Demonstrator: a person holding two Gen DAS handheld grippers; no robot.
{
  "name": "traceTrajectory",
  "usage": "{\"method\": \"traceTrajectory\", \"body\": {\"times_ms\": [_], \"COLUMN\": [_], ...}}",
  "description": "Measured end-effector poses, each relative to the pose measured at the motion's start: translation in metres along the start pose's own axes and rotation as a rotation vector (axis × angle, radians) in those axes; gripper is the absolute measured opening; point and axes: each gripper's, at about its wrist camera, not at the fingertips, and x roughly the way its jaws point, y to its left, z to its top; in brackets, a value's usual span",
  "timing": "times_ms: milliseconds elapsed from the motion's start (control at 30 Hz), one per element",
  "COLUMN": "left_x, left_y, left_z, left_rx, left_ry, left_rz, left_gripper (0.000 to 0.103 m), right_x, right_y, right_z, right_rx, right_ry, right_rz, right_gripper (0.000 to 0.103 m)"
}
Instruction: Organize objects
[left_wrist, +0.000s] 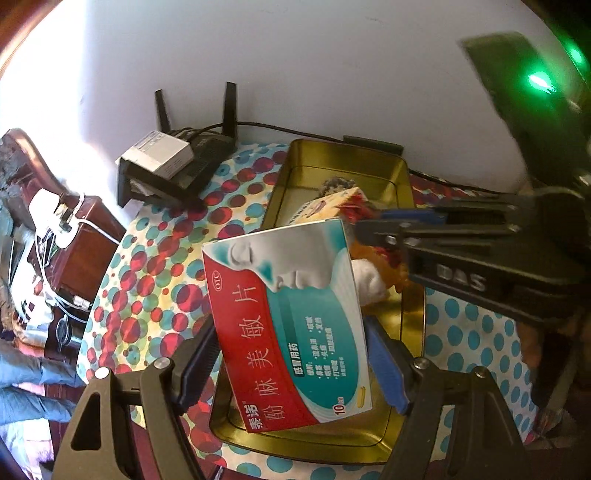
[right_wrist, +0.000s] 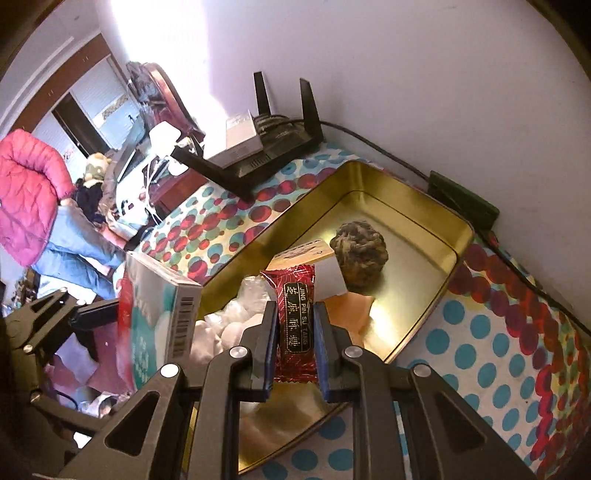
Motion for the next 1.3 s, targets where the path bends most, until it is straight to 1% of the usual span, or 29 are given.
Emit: {"method": "traceTrajectory", "body": {"times_ms": [67, 200, 367, 433, 533, 600, 667, 700, 733, 800, 967, 1133, 1200, 1300], "left_x": [0.004, 0.009, 0.015, 0.016, 0.018, 0.018, 0.016, 0.015, 0.015, 0.015, 0.014, 0.012, 0.01, 0.004], "left_y": [-0.002, -0.003, -0.006, -0.008, -0.011, -0.012, -0.013, -0.013, -0.013, -0.014, -0.018, -0.02, -0.019, -0.016], "left_z": [0.001, 0.003, 0.009, 0.012, 0.017, 0.019, 0.02, 0.02, 0.02, 0.021, 0.018, 0.016, 0.016, 0.016], "left_rx": [0.016, 0.027, 0.041, 0.042, 0.047, 0.045, 0.048, 0.049, 0.05, 0.05, 0.052, 0.044, 0.033, 0.012], "left_ry": [0.007, 0.021, 0.032, 0.034, 0.036, 0.034, 0.026, 0.023, 0.023, 0.025, 0.03, 0.033, 0.032, 0.021], "left_rz": [-0.009, -0.04, -0.075, -0.08, -0.075, -0.073, -0.07, -0.063, -0.061, -0.064, -0.073, -0.053, -0.05, -0.035], "left_gripper": [0.077, 0.077, 0.077, 0.077, 0.077, 0.077, 0.077, 0.077, 0.077, 0.077, 0.077, 0.078, 0.078, 0.078], "right_x": [0.007, 0.02, 0.026, 0.028, 0.027, 0.022, 0.016, 0.011, 0.007, -0.001, -0.013, -0.027, -0.033, -0.046], "right_y": [-0.001, -0.008, -0.021, -0.028, -0.032, -0.034, -0.032, -0.031, -0.031, -0.031, -0.036, -0.043, -0.043, -0.041], "right_z": [0.004, 0.014, 0.025, 0.03, 0.033, 0.032, 0.03, 0.029, 0.028, 0.028, 0.027, 0.02, 0.017, 0.01], "right_rx": [0.004, 0.007, 0.023, 0.034, 0.048, 0.065, 0.07, 0.072, 0.074, 0.083, 0.11, 0.164, 0.174, 0.192], "right_ry": [0.005, 0.005, -0.003, -0.004, -0.007, -0.023, -0.049, -0.068, -0.081, -0.099, -0.125, -0.143, -0.151, -0.159], "right_rz": [-0.004, -0.043, -0.091, -0.101, -0.1, -0.071, -0.086, -0.11, -0.118, -0.106, -0.109, -0.093, -0.102, -0.15], "right_gripper": [0.017, 0.017, 0.017, 0.017, 0.021, 0.031, 0.072, 0.079, 0.079, 0.079, 0.079, 0.079, 0.079, 0.086]}}
